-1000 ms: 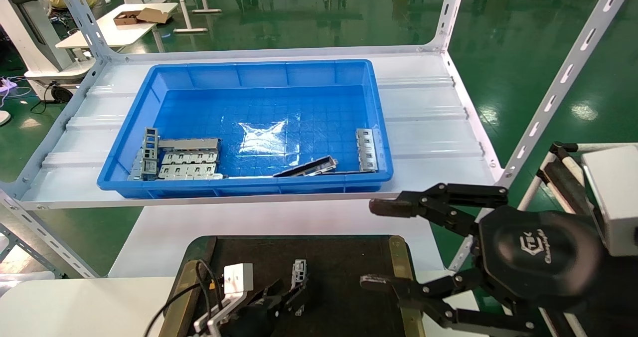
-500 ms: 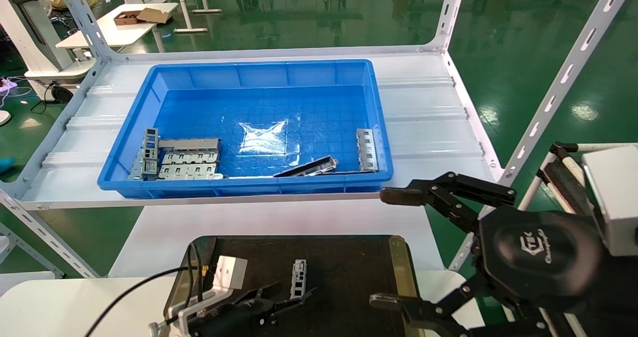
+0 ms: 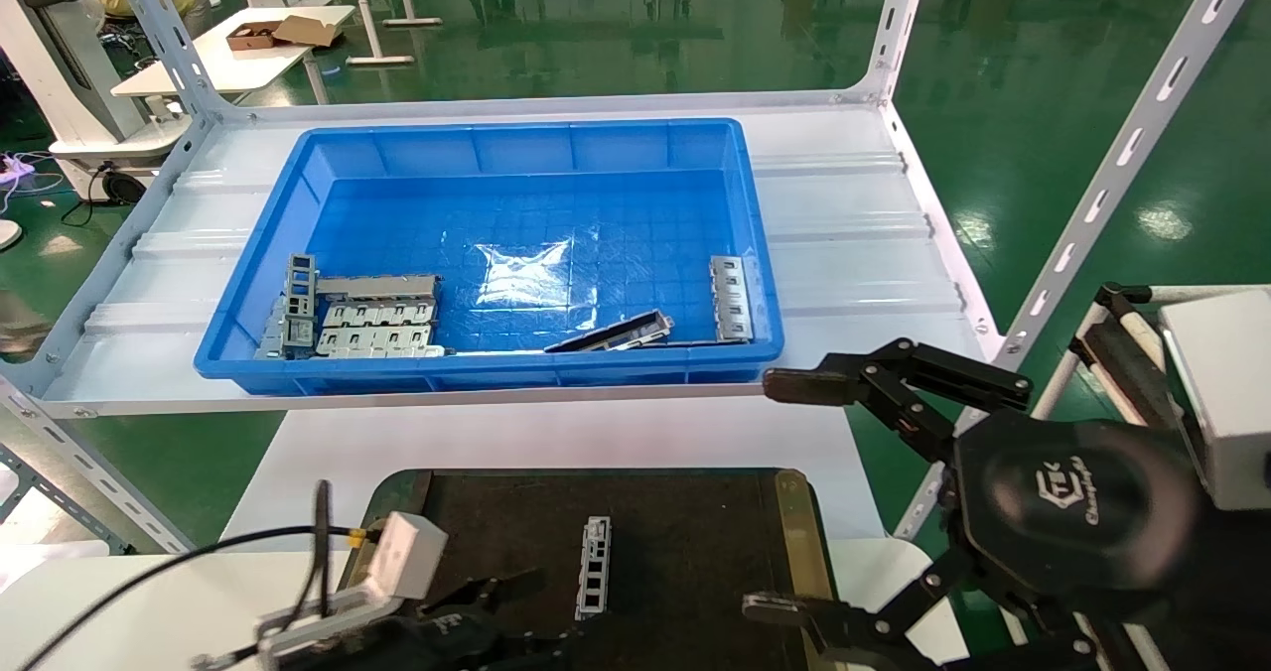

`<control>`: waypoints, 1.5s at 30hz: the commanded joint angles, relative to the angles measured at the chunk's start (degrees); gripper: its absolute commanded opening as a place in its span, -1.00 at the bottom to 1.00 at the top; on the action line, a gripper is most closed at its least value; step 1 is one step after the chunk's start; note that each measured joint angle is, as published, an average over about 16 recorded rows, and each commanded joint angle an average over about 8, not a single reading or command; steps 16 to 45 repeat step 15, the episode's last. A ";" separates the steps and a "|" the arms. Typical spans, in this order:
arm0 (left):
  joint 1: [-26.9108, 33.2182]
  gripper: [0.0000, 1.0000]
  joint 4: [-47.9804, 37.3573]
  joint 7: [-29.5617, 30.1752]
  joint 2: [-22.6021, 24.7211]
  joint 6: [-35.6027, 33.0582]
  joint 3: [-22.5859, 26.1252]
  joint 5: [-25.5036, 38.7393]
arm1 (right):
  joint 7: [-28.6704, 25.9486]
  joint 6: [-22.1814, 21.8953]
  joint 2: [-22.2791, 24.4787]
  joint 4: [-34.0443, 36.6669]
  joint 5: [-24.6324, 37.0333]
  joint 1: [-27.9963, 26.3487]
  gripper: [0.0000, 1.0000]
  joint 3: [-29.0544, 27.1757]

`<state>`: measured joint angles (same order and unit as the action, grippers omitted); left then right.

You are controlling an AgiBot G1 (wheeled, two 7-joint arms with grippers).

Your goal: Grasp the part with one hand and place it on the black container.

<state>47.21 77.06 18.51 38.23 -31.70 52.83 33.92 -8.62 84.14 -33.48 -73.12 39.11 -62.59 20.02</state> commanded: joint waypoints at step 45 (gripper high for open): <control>-2.39 1.00 -0.61 -7.60 -7.48 -13.02 -6.43 -5.67 | 0.01 -0.01 0.01 0.00 -0.01 0.00 1.00 0.02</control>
